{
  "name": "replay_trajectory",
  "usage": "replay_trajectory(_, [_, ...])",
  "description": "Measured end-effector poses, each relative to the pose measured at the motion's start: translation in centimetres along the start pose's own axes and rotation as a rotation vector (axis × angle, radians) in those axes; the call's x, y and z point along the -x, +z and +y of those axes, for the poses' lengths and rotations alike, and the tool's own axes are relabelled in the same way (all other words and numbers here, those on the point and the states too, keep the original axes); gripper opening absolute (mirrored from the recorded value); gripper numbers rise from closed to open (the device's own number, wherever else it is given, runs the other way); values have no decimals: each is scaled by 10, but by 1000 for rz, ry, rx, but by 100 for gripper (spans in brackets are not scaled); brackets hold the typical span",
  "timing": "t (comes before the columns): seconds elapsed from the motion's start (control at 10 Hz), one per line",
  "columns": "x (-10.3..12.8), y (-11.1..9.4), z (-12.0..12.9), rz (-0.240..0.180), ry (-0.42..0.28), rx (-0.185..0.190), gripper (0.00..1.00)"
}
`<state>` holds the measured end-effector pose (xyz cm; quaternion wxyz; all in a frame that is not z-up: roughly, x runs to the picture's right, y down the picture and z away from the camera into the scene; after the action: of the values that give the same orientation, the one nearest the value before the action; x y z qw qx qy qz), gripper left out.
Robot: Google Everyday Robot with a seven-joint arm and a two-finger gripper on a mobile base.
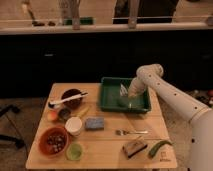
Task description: Place towel in tray
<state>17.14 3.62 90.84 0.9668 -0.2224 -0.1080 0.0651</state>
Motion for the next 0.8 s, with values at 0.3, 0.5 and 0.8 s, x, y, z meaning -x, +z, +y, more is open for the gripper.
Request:
replay_trajectory(0.3, [3,2,3,-9,-6,10,20])
replay_trajectory(0.5, [2,4,5,-12,-6,14,26])
replay_trajectory(0.8, [3,6,7,-17,-7,23,35])
